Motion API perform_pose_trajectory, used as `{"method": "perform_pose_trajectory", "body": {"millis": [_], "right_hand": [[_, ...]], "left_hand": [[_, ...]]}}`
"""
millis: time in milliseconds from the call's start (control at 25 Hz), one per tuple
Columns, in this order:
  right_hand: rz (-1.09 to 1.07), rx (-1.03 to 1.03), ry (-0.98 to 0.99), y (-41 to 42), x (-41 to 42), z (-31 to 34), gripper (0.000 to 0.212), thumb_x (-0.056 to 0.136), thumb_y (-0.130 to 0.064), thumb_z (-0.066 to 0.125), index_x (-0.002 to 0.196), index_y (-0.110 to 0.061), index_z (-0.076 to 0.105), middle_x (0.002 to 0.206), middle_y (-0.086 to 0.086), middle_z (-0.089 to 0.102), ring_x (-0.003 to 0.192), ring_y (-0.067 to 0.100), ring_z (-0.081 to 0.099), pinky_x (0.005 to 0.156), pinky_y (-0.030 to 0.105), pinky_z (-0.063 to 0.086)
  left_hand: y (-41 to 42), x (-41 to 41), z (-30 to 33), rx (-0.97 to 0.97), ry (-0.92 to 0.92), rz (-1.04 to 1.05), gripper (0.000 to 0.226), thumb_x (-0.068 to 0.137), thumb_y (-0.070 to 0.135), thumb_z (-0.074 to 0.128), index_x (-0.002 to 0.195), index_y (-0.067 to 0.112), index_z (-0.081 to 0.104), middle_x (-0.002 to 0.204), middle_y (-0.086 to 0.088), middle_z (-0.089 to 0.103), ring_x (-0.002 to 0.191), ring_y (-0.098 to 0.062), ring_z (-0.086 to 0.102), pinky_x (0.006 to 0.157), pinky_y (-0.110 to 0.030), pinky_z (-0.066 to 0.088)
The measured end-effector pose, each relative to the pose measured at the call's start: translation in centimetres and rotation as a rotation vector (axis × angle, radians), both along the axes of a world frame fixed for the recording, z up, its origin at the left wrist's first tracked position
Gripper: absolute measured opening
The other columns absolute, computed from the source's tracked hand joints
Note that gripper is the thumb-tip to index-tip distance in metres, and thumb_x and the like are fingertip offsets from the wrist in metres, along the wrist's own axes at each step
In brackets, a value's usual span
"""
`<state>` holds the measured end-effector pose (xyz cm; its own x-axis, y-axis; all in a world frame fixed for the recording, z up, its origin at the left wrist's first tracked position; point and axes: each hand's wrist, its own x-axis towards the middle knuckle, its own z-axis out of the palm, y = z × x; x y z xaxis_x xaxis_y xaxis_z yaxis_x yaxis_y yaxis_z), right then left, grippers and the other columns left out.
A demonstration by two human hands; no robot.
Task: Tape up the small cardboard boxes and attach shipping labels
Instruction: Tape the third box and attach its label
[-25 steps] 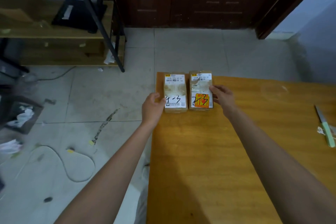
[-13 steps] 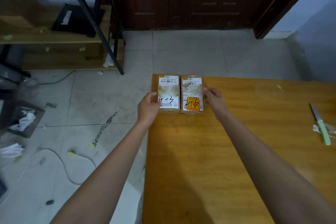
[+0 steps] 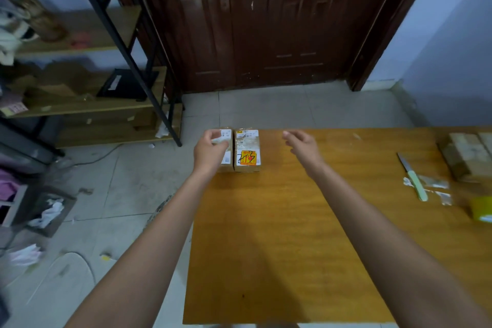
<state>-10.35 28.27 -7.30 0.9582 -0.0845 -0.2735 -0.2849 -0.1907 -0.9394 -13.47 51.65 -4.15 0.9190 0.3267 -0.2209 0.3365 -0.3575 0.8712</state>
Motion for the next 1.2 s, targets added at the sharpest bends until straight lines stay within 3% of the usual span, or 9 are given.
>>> {"method": "perform_pose_trajectory", "body": {"millis": [120, 240, 360, 520, 760, 1080, 1200], "right_hand": [[-0.043, 0.002, -0.035, -1.9, -4.2, 1.8, 0.024, 0.094, -0.030, 0.061, 0.112, -0.015, 0.065, 0.106, 0.000, 0.067, 0.106, 0.018, 0.061, 0.090, 0.030, 0.047], [-0.108, -0.037, -0.030, -4.0, -9.3, 2.7, 0.029, 0.094, -0.027, 0.061, 0.116, -0.008, 0.065, 0.108, 0.004, 0.066, 0.108, 0.019, 0.061, 0.094, 0.034, 0.046], [-0.186, -0.090, -0.034, -6.6, -15.9, 3.0, 0.030, 0.094, -0.028, 0.061, 0.117, -0.009, 0.065, 0.110, 0.005, 0.067, 0.108, 0.019, 0.062, 0.093, 0.033, 0.047], [-0.274, -0.110, -0.005, -10.9, -22.9, 3.1, 0.031, 0.094, -0.032, 0.061, 0.118, -0.013, 0.064, 0.114, 0.004, 0.066, 0.108, 0.017, 0.061, 0.091, 0.032, 0.047], [-0.435, -0.106, -0.004, -19.4, -29.2, 3.8, 0.030, 0.093, -0.030, 0.062, 0.117, -0.012, 0.065, 0.115, 0.007, 0.067, 0.108, 0.019, 0.062, 0.092, 0.035, 0.048], [-0.505, -0.051, -0.036, -36.8, -32.0, 3.8, 0.024, 0.092, -0.027, 0.063, 0.111, -0.012, 0.066, 0.111, 0.007, 0.069, 0.106, 0.022, 0.064, 0.094, 0.039, 0.049], [-0.488, -0.046, -0.021, -43.1, -31.9, 3.5, 0.022, 0.091, -0.028, 0.063, 0.106, -0.013, 0.067, 0.110, 0.006, 0.069, 0.105, 0.023, 0.064, 0.094, 0.041, 0.048]], "left_hand": [[-3.0, -2.5, 1.6, -0.028, 0.007, -0.138, 0.025, 0.093, 0.018, 0.057, 0.117, 0.015, 0.062, 0.119, 0.001, 0.061, 0.105, -0.017, 0.058, 0.083, -0.030, 0.051], [-5.9, -5.3, 1.9, -0.093, 0.014, -0.263, 0.011, 0.093, 0.014, 0.057, 0.102, 0.014, 0.064, 0.110, -0.003, 0.064, 0.104, -0.023, 0.060, 0.092, -0.036, 0.047], [-9.1, -8.9, 1.6, -0.115, 0.007, -0.353, 0.015, 0.093, 0.014, 0.057, 0.106, 0.011, 0.065, 0.110, -0.005, 0.064, 0.103, -0.024, 0.061, 0.094, -0.038, 0.048], [-13.8, -13.0, 0.6, -0.150, 0.024, -0.456, 0.016, 0.092, 0.009, 0.056, 0.106, 0.009, 0.065, 0.099, -0.004, 0.061, 0.093, -0.020, 0.057, 0.088, -0.038, 0.047], [-23.2, -16.2, 0.9, -0.122, 0.057, -0.623, 0.005, 0.095, 0.021, 0.056, 0.095, 0.023, 0.061, 0.095, 0.003, 0.061, 0.094, -0.021, 0.060, 0.085, -0.041, 0.051], [-41.1, -18.8, 0.7, -0.154, 0.079, -0.609, 0.011, 0.092, 0.010, 0.055, 0.089, 0.018, 0.061, 0.079, 0.005, 0.060, 0.081, -0.020, 0.057, 0.070, -0.031, 0.043], [-46.9, -20.4, 0.0, -0.150, 0.099, -0.558, 0.024, 0.090, 0.002, 0.050, 0.079, 0.020, 0.059, 0.077, 0.004, 0.059, 0.078, -0.022, 0.054, 0.063, -0.029, 0.039]]}}
